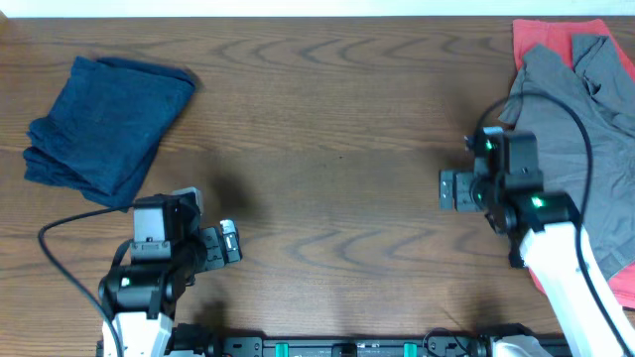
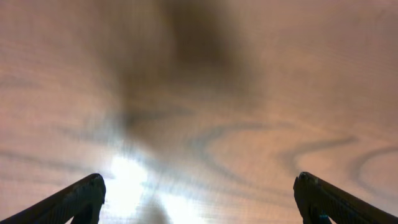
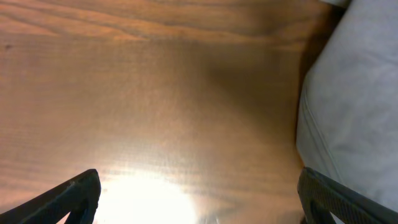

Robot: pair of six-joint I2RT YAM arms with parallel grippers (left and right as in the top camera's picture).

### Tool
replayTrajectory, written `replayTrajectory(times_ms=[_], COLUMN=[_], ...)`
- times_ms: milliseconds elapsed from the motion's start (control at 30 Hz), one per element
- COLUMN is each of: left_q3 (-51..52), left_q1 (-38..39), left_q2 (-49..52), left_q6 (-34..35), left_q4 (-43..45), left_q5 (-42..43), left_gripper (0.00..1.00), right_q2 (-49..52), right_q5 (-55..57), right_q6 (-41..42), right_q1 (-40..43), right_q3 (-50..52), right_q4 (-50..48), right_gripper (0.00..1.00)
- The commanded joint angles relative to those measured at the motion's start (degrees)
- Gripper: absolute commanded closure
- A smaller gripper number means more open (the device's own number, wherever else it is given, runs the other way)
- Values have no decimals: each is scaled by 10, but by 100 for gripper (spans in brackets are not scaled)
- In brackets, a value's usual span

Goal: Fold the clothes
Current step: 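Reach the right gripper to the grey shorts on the right pile and grasp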

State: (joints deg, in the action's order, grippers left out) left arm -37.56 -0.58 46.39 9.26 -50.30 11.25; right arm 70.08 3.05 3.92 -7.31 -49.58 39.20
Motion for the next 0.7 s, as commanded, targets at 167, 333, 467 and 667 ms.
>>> replayTrajectory(times_ms=[167,333,467,667], left_q3=[-13,-13,-13,-13], left_q1=[2,2,2,2], left_q2=[41,41,41,41], left_q6=[29,31,31,31], left_q4=[-16,-15,-15,-15], left_q5=[3,3,3,3], left_gripper=[2,2,2,2], right_q2=[114,174,215,257], right_q5=[252,267,267,213], right_q6=[70,85,94,93], right_q1=[37,87,120,145], right_q3=[-16,-16,-16,-16], right_q4=[-60,-84,-91,-105], right_gripper=[6,25,25,23])
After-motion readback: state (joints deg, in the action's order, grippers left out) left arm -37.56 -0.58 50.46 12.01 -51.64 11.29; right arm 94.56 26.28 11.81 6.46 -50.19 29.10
